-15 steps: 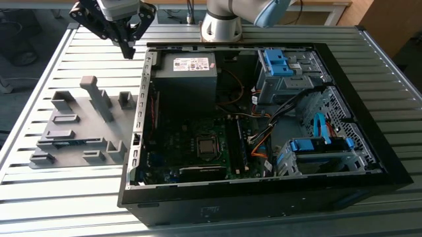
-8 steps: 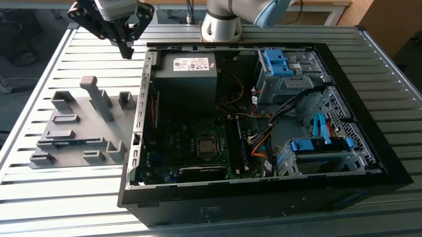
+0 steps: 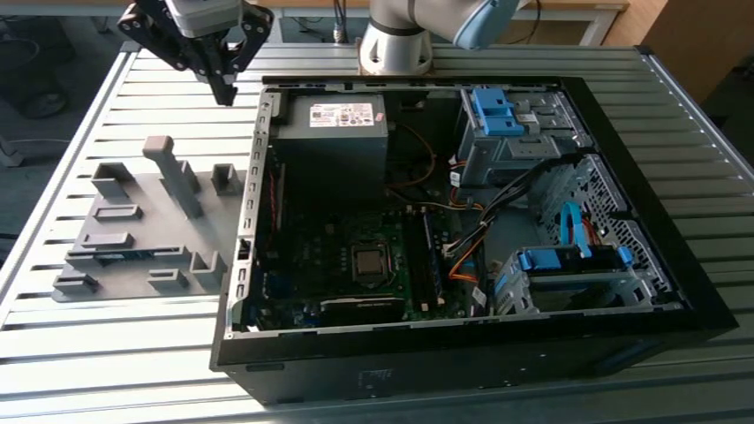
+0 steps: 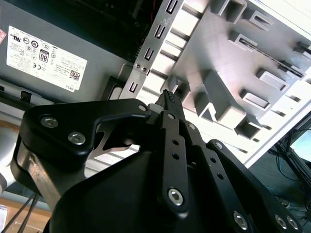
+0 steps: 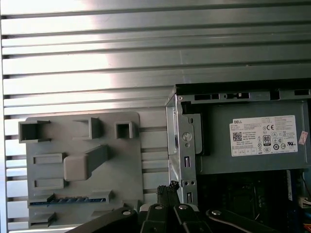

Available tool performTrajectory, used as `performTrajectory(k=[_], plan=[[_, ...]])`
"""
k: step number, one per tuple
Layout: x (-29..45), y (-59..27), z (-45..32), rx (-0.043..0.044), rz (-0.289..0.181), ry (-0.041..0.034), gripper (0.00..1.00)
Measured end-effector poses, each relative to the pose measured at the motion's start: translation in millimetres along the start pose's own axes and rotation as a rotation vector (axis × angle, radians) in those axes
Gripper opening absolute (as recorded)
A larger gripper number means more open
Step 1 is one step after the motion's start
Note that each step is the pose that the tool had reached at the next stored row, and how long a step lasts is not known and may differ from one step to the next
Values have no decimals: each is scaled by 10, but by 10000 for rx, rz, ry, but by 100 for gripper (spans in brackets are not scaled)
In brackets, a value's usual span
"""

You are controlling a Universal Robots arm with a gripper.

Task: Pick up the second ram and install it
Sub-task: 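Reach for the second ram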

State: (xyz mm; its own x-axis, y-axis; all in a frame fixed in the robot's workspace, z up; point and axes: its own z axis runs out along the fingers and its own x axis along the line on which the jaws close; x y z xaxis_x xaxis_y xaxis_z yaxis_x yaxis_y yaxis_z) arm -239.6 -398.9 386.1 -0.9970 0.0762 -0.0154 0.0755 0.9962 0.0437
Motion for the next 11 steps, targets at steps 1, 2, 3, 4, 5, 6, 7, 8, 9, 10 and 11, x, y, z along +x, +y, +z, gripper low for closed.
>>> performTrajectory(k=[1, 2, 3, 4, 5, 6, 7, 8, 9, 10, 11], plan=[[3, 0, 0, 0, 0, 0, 11], [6, 0, 0, -1, 0, 0, 11], [9, -1, 0, 0, 0, 0, 11], [11, -1, 0, 0, 0, 1, 11], [14, -1, 0, 0, 0, 1, 11], [17, -1, 0, 0, 0, 1, 11], [19, -1, 0, 0, 0, 0, 11], [22, -2, 0, 0, 0, 1, 11], [24, -2, 0, 0, 0, 0, 11], [27, -2, 0, 0, 0, 1, 11], [29, -2, 0, 0, 0, 0, 11]])
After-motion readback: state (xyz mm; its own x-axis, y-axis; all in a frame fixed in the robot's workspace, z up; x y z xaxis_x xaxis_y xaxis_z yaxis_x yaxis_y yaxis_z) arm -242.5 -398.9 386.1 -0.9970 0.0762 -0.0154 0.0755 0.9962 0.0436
